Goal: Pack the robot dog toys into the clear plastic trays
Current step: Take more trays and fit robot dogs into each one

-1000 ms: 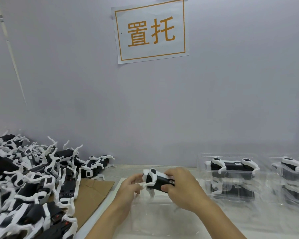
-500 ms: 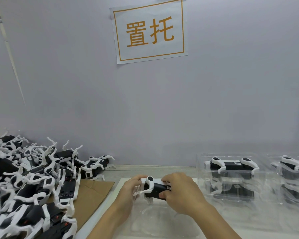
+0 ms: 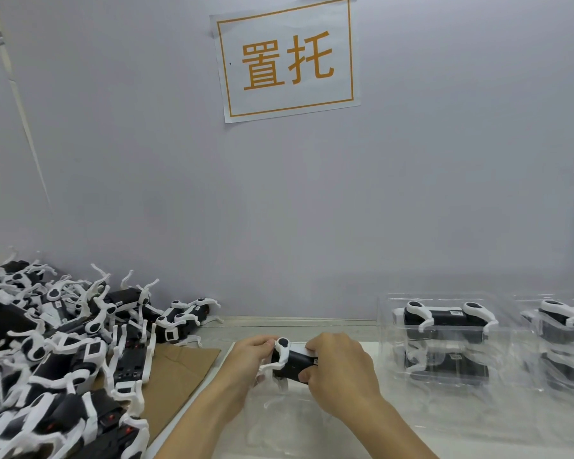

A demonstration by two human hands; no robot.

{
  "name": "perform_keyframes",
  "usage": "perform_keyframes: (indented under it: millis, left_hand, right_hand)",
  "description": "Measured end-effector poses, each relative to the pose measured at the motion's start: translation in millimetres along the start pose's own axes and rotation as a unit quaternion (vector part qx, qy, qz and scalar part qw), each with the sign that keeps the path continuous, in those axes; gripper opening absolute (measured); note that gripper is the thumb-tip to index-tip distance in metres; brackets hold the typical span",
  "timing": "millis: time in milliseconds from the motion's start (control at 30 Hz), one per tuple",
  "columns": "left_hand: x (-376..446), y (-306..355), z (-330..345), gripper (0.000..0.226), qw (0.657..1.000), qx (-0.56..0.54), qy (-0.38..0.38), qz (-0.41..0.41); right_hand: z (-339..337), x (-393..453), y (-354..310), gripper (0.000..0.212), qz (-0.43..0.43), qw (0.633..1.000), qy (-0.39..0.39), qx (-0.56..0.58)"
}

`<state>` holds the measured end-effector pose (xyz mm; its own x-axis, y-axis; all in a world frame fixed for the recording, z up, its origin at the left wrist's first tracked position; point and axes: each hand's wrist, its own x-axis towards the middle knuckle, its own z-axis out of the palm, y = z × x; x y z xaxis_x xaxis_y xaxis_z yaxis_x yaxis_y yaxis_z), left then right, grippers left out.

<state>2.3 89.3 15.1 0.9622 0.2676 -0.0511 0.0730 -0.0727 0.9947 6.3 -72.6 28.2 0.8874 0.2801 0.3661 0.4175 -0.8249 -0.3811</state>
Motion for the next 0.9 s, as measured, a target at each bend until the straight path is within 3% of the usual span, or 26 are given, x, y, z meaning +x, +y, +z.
perform_keyframes:
  millis: [300,567,800,900]
  left_hand:
    - [-0.9,-1.1,2.3,0.032,1.0,0.011,0.005,0.003]
    - [-2.2,-0.7,2.7,0.032,1.0,0.019,0.007,0.011]
    - [-3.1,-1.6,1.0,0.026,1.0,0.011,0.004,0.014]
    - [-1.2,-3.6,-0.4,0.02,1.0,-0.009,0.02,0.016]
  right_hand:
    - [-1.3,-0.9,0.2,0.01,0.014,1.0,-0.006,0.01]
    - [2.6,-2.2,-0.3,0.025,0.023,1.0,0.002,0.014]
    - [0.2,-1.5,-0.1,0.008,0.008,1.0,-0.003,0.0]
    - [-1.7,-1.1,-0.1,0.012,-0.019,0.999,-0.001,-0.035]
